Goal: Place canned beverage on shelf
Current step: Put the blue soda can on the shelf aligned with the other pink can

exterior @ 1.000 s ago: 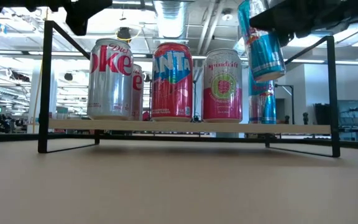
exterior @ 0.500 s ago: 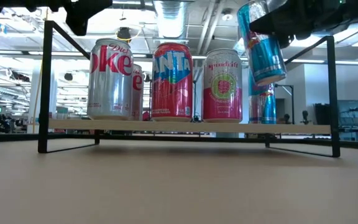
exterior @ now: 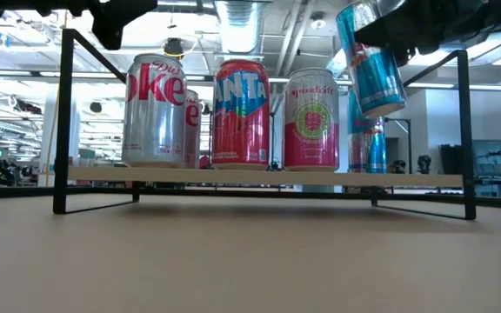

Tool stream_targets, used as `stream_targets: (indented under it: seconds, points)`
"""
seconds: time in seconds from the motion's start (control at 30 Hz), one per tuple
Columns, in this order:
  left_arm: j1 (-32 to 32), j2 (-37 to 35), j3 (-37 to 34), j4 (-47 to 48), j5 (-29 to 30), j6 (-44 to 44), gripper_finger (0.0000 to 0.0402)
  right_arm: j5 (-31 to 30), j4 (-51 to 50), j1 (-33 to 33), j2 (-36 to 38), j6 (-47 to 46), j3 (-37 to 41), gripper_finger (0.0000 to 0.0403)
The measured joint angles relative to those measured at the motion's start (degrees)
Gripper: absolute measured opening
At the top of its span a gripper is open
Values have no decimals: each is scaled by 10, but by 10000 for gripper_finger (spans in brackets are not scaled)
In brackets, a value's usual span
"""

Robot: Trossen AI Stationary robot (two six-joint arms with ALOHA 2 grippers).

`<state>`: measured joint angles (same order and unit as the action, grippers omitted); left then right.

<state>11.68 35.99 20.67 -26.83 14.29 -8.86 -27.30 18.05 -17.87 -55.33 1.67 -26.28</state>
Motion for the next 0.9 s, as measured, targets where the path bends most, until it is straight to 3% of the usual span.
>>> stream_targets:
  seconds: [0.67, 0.9]
  points:
    - [0, 0, 0, 0, 0, 0, 279, 2, -13, 0, 0, -16, 0, 262]
    - [0, 0, 0, 0, 0, -4, 279, 2, -13, 0, 0, -19, 0, 295]
